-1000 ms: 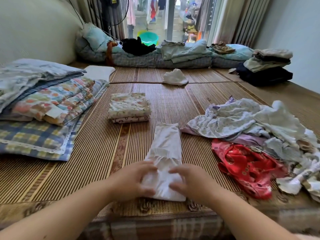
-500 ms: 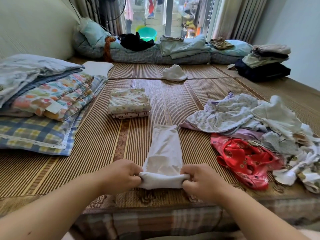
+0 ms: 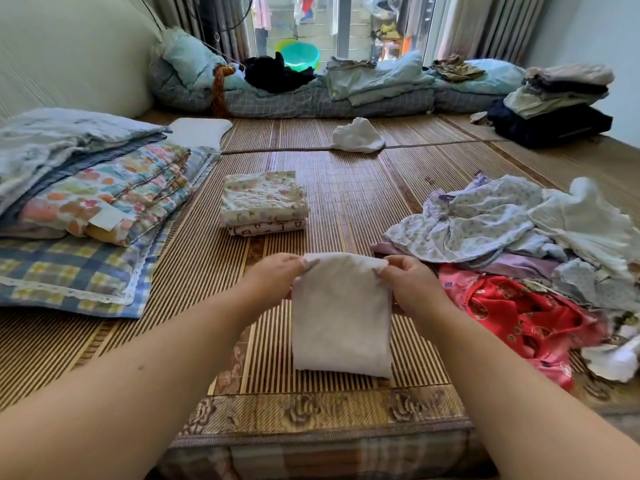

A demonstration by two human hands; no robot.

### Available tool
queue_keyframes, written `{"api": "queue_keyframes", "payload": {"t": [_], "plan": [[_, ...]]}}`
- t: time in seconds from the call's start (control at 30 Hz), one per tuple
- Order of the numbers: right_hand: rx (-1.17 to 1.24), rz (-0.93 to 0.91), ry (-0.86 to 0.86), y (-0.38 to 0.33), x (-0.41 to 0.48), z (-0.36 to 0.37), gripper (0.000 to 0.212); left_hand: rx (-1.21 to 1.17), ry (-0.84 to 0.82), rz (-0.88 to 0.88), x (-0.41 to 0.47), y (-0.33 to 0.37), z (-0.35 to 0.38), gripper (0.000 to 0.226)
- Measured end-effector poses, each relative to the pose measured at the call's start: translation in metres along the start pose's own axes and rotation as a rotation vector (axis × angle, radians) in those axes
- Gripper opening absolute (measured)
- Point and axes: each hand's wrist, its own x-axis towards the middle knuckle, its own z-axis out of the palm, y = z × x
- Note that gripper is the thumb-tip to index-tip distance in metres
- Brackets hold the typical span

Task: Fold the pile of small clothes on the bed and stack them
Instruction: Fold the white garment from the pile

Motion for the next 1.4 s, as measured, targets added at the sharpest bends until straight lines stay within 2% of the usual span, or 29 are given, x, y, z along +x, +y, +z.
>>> {"api": "queue_keyframes", "payload": {"t": [0.07, 0.13, 0.23, 0.33, 0.43, 0.53, 0.6, 0.67, 0.73, 0.8, 0.87, 0.9, 0.97, 1.03, 1.07, 1.13, 1.2, 1.23, 1.27, 1.33, 1.4], "plan": [[-0.298, -0.011, -0.021, 0.009, 0.010, 0.002, 0.058, 0.172, 0.007, -0.014, 0.005, -0.008, 0.015, 0.050], [-0.644, -0.095, -0.060, 0.016, 0.015, 0.004, 0.066, 0.288, -0.004, 0.025, 0.002, -0.018, 0.030, 0.058], [-0.936, -0.265, -0.191, 0.022, 0.017, 0.010, 0.051, 0.562, -0.094, 0.101, -0.009, -0.028, 0.049, 0.060], [-1.112, -0.284, -0.349, 0.025, 0.012, 0.014, 0.041, 0.710, -0.126, 0.062, -0.013, -0.034, 0.055, 0.061], [-1.238, -0.234, -0.297, 0.014, 0.001, 0.018, 0.041, 0.705, -0.125, -0.002, -0.008, -0.034, 0.049, 0.059], [-1.412, -0.231, -0.292, -0.001, -0.015, 0.024, 0.043, 0.680, -0.028, -0.048, 0.000, -0.036, 0.035, 0.062], [-1.343, -0.205, -0.284, -0.003, -0.022, 0.026, 0.042, 0.670, 0.090, -0.089, 0.004, -0.039, 0.023, 0.068], [-1.187, -0.176, -0.155, 0.001, -0.022, 0.026, 0.046, 0.659, 0.167, -0.163, 0.004, -0.046, 0.016, 0.073], [-1.080, -0.099, 0.011, 0.008, -0.017, 0.023, 0.059, 0.619, 0.151, -0.268, 0.003, -0.053, 0.015, 0.082], [-1.047, 0.056, 0.051, 0.013, -0.012, 0.017, 0.078, 0.571, 0.092, -0.326, 0.003, -0.057, 0.022, 0.088], [-1.027, 0.158, 0.017, 0.016, -0.009, 0.015, 0.085, 0.522, 0.051, -0.321, 0.001, -0.053, 0.028, 0.078], [-1.006, 0.163, -0.005, 0.016, -0.007, 0.016, 0.079, 0.485, 0.040, -0.312, 0.000, -0.049, 0.030, 0.065], [-0.927, 0.138, -0.075, 0.017, -0.005, 0.019, 0.052, 0.335, 0.035, -0.290, -0.002, -0.038, 0.035, 0.038], [-0.816, 0.117, -0.101, 0.017, -0.002, 0.021, 0.027, 0.182, 0.081, -0.251, -0.002, -0.032, 0.037, 0.034], [-0.747, 0.113, -0.086, 0.015, 0.000, 0.021, 0.021, 0.119, 0.104, -0.225, -0.001, -0.031, 0.037, 0.036], [-0.591, 0.104, -0.042, 0.011, 0.002, 0.019, 0.025, 0.037, 0.125, -0.163, 0.000, -0.033, 0.036, 0.042], [-0.522, 0.071, -0.031, 0.007, 0.004, 0.017, 0.050, 0.046, 0.132, -0.086, 0.000, -0.036, 0.034, 0.051], [-0.555, 0.032, -0.059, 0.007, 0.005, 0.016, 0.062, 0.034, 0.088, -0.049, 0.002, -0.037, 0.033, 0.055], [-0.592, -0.001, -0.110, 0.008, 0.007, 0.015, 0.065, -0.003, 0.005, -0.029, 0.002, -0.038, 0.033, 0.052], [-0.595, 0.001, -0.234, 0.005, 0.009, 0.015, 0.055, -0.097, -0.193, -0.050, 0.002, -0.036, 0.030, 0.040], [-0.603, 0.040, -0.334, 0.000, 0.008, 0.014, 0.046, -0.089, -0.215, -0.055, 0.008, -0.040, 0.029, 0.043]]}}
